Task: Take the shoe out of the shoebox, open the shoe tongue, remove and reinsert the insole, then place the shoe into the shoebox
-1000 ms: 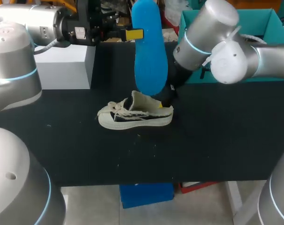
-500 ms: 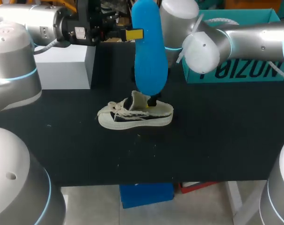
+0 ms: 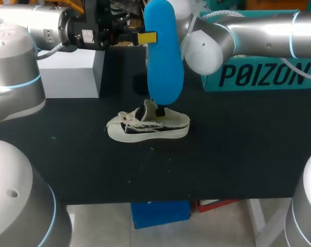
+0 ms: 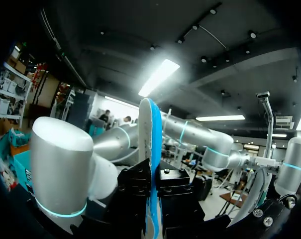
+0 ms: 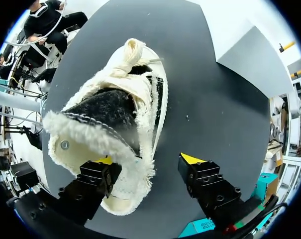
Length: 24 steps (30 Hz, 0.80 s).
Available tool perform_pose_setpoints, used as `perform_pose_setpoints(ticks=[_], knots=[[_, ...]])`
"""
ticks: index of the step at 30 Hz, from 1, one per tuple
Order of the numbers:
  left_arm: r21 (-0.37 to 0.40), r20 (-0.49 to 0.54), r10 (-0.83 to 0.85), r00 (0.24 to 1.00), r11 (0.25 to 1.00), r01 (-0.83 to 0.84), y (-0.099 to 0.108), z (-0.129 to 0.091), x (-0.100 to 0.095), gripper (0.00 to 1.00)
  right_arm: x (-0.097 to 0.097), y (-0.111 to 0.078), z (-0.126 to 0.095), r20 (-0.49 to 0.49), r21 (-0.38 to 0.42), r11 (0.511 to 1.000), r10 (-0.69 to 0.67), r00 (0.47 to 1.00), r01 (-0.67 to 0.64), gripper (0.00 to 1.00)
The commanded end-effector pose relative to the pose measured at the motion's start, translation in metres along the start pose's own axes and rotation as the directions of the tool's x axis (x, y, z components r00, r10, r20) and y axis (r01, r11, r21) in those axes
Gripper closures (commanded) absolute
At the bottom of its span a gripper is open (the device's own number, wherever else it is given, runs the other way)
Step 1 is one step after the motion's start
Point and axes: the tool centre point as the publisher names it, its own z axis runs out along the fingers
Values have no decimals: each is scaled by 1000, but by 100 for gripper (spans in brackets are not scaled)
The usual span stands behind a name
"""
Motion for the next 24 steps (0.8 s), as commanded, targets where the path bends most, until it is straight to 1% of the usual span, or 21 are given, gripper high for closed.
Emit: perform_pose_setpoints(ticks=[1, 2, 24], knots=[[1, 2, 1, 1000, 1000, -1, 1, 1, 0, 100, -4, 2, 4, -6, 37, 999, 4, 1000, -4, 82], [1, 2, 1, 1000, 1000, -1, 1, 1, 0, 100, -4, 2, 4, -4, 36, 999, 3, 1000, -3, 100], [1, 2, 1, 1000, 1000, -1, 1, 1, 0, 100, -4, 2, 4, -4, 36, 999, 3, 1000, -3, 100]])
